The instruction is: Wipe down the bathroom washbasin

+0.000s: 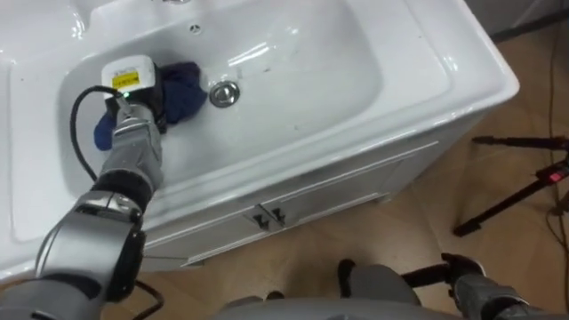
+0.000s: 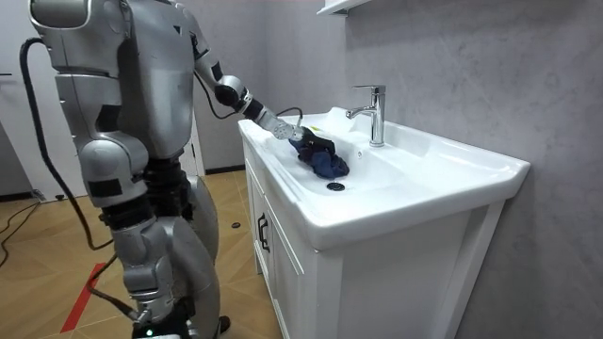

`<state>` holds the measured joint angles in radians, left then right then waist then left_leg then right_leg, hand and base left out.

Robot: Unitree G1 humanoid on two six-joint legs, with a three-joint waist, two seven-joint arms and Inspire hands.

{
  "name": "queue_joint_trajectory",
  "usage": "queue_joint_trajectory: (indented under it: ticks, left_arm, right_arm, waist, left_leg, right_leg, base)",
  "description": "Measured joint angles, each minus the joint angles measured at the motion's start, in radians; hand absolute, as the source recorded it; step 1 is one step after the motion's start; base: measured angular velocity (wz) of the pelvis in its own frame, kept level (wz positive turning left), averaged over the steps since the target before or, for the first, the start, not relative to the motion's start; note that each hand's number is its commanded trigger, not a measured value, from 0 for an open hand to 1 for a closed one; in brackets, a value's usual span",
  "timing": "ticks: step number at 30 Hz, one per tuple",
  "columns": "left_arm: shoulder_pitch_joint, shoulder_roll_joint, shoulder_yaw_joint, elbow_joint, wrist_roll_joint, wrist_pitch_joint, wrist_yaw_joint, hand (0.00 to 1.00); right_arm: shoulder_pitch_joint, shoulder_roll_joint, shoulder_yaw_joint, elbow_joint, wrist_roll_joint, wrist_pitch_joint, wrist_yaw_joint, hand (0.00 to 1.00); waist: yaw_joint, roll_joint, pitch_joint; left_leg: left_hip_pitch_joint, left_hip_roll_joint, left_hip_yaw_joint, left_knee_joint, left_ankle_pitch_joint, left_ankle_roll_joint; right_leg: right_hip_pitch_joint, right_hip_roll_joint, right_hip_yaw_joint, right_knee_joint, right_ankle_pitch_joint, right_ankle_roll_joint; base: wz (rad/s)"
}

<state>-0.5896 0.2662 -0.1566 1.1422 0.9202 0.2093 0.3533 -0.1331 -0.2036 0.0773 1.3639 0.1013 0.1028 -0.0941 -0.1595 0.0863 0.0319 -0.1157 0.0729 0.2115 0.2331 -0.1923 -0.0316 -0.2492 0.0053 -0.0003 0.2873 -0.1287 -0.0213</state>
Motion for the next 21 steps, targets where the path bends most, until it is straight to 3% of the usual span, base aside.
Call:
queue_joint_trajectory:
  ticks: [3, 5, 10, 12, 16, 21]
  left_arm:
    - [-0.028, 0.022, -0.002, 0.059, -0.039, -0.005, 0.042, 1.00]
    - [-0.038, 0.036, -0.002, 0.077, -0.063, 0.002, 0.073, 1.00]
    - [-0.048, 0.075, -0.002, 0.103, -0.066, 0.026, 0.096, 1.00]
    - [-0.051, 0.080, 0.004, 0.111, -0.065, 0.034, 0.107, 1.00]
    - [-0.060, 0.083, 0.013, 0.116, -0.092, 0.047, 0.124, 1.00]
    - [-0.089, 0.064, -0.010, 0.153, -0.125, 0.050, 0.143, 1.00]
  right_arm:
    - [0.015, -0.002, 0.033, 0.003, -0.002, 0.000, -0.006, 0.00]
    - [0.027, -0.009, 0.042, 0.004, -0.023, 0.000, -0.016, 0.00]
    - [0.059, -0.016, 0.057, 0.008, -0.042, 0.027, -0.017, 0.00]
    - [0.072, -0.015, 0.059, 0.009, -0.042, 0.032, -0.017, 0.00]
    - [0.074, -0.015, 0.080, 0.013, -0.055, 0.052, -0.018, 0.00]
    - [0.052, -0.009, 0.099, 0.016, -0.062, 0.050, -0.028, 0.00]
  waist:
    - [-0.003, -0.015, 0.0039]
    - [-0.034, -0.022, 0.0046]
    - [-0.065, -0.052, 0.0058]
    - [-0.081, -0.057, 0.0028]
    - [-0.101, -0.064, 0.0086]
    - [-0.129, -0.068, 0.0130]
  left_leg:
    - [-0.019, 0.003, 0.035, 0.005, 0.008, 0.003]
    - [-0.048, 0.003, 0.039, 0.019, 0.012, 0.007]
    - [-0.071, 0.005, 0.069, 0.043, 0.012, 0.011]
    - [-0.082, 0.006, 0.072, 0.042, 0.009, 0.014]
    - [-0.102, 0.009, 0.087, 0.059, 0.007, 0.013]
    - [-0.100, 0.007, 0.087, 0.062, 0.008, 0.014]
  right_leg:
    - [-0.032, 0.005, 0.028, 0.005, 0.015, 0.002]
    - [-0.056, 0.004, 0.031, 0.005, 0.021, 0.011]
    - [-0.090, 0.010, 0.070, 0.024, 0.036, 0.014]
    - [-0.100, 0.011, 0.073, 0.025, 0.046, 0.014]
    - [-0.120, 0.012, 0.080, 0.029, 0.068, 0.019]
    - [-0.123, 0.010, 0.081, 0.042, 0.070, 0.013]
  base:
    - [-0.27]
    - [-0.05]
    - [-0.19]
    - [-0.08]
    - [-0.10]
    - [0.00]
